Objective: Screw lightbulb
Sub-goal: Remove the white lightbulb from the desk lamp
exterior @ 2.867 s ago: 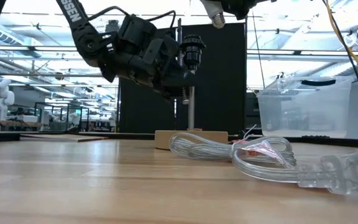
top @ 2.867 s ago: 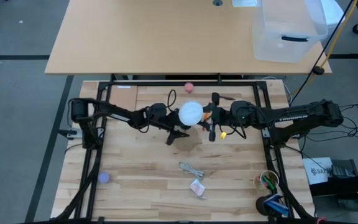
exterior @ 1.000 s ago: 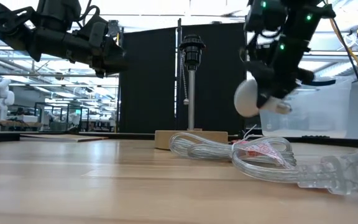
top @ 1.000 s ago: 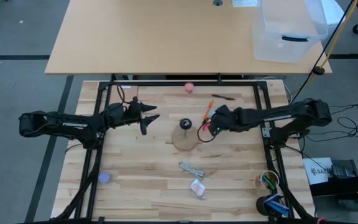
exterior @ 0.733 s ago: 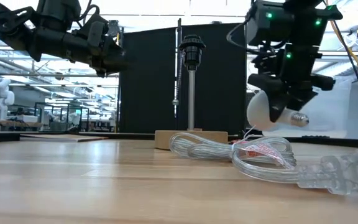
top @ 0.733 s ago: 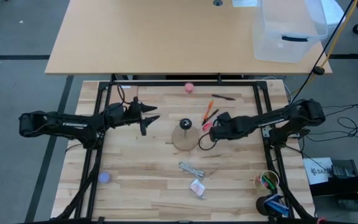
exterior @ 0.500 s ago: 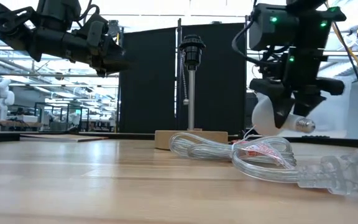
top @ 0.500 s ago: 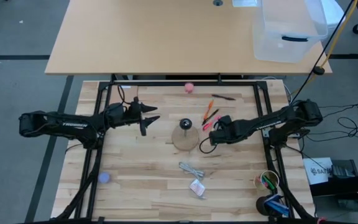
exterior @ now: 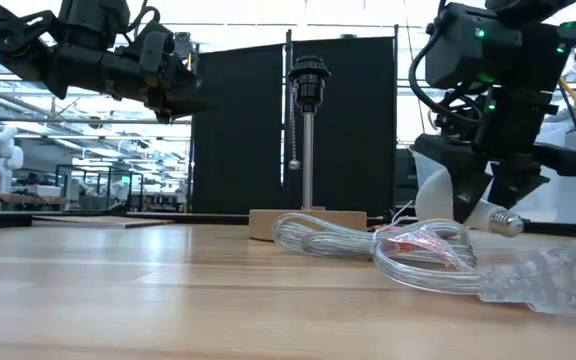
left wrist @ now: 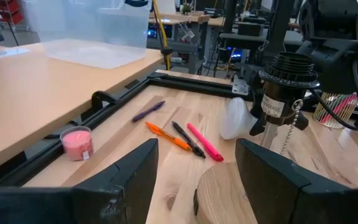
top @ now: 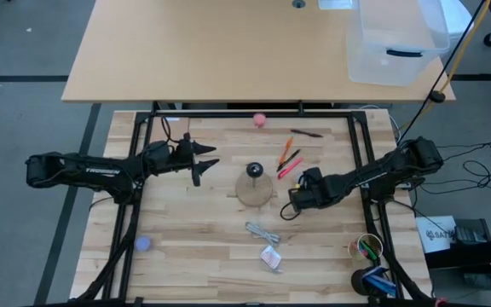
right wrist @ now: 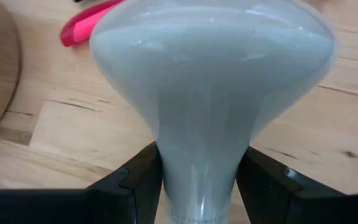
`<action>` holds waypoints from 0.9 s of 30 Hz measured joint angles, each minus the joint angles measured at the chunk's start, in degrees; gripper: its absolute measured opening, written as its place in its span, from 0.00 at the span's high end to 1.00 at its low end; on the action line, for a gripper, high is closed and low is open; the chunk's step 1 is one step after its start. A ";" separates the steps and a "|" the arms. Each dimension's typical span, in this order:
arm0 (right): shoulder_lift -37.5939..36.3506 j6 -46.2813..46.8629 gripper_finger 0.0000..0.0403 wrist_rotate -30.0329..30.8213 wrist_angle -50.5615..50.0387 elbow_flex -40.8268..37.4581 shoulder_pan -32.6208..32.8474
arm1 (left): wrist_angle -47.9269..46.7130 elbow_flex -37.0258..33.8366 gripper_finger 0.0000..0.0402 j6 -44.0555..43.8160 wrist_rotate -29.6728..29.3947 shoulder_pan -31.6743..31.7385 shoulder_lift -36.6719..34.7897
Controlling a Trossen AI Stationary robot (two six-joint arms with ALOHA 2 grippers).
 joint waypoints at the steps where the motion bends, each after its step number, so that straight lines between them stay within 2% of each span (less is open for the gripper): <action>1: 0.00 -0.59 0.56 0.13 0.76 -0.22 0.00 | 0.00 0.00 0.45 -0.13 0.02 0.00 0.00; 27: -0.02 -7.93 0.54 -1.14 6.79 -1.42 0.18 | 0.07 0.00 0.45 -1.15 0.00 0.00 0.00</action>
